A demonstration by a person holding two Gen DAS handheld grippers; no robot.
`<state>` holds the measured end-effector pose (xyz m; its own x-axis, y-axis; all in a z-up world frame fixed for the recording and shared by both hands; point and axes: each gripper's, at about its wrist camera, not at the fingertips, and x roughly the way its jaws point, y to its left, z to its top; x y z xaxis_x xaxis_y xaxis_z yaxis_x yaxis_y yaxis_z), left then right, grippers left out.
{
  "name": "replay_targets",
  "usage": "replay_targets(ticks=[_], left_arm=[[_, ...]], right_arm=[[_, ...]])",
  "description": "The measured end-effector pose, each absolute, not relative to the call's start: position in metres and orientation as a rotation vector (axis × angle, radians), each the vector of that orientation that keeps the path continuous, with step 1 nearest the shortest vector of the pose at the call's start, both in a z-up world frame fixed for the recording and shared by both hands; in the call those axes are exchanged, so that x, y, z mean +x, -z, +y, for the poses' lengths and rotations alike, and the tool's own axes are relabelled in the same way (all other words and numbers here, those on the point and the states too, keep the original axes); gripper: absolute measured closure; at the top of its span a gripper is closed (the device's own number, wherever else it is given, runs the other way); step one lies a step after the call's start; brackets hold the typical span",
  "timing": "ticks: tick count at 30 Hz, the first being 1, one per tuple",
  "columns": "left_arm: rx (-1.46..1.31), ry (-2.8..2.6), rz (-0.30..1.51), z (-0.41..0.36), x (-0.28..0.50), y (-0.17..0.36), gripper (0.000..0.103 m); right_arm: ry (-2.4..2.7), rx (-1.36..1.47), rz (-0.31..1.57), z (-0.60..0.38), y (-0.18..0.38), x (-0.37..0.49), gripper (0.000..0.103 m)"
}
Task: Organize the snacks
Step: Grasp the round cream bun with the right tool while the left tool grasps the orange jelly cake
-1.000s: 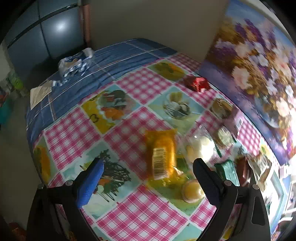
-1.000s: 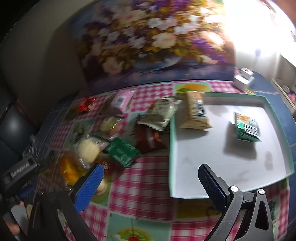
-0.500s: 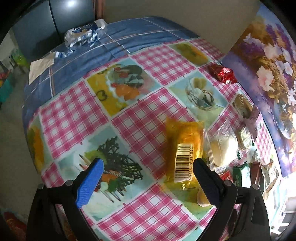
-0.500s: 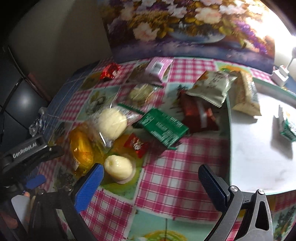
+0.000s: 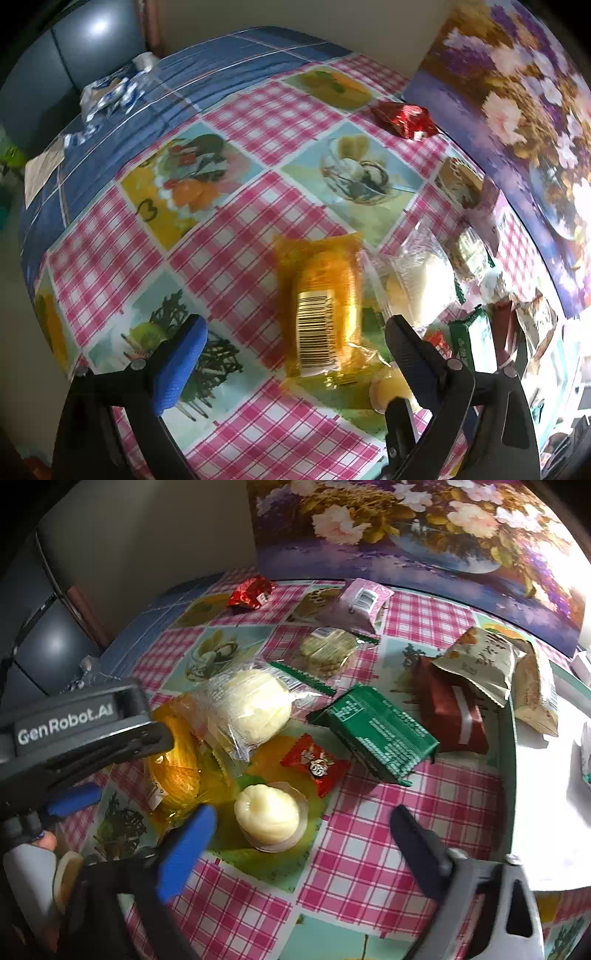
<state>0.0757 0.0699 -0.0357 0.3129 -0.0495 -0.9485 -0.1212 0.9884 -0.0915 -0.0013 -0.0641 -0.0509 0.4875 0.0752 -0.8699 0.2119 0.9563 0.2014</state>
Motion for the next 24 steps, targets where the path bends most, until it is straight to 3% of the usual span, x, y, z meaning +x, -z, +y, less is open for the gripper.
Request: replay_targets(ticks=[5,10,12,16,18,24], left_arm=[[-0.117,-0.046,1.257,0.064,0.078,0.038,0.006],[-0.114,-0.042,1.27,0.064,0.079,0.042,0.007],[-0.107,-0.036,1.276,0.062,0.078,0.043,0.018],[-0.102,-0.029,1.292,0.059,0.08,0.047,0.036],[-0.117,-0.014,1.298,0.058,0.079,0.048,0.054],[-0.121,-0.005,1.296,0.057,0.079,0.048,0.062]], right_arm=[[0.066,0.29,1.07,-0.058,0.054,0.003,0.02],[0.054,0.289,1.064,-0.056,0.054,0.005,0.034],[0.035,0.299,1.064,-0.056,0.055,0.005,0.039],[0.009,0.299,1.074,-0.054,0.058,0.006,0.039],[0.013,0.292,1.079,-0.052,0.059,0.008,0.039],[0.032,0.335,1.085,-0.058,0.061,0.007,0.04]])
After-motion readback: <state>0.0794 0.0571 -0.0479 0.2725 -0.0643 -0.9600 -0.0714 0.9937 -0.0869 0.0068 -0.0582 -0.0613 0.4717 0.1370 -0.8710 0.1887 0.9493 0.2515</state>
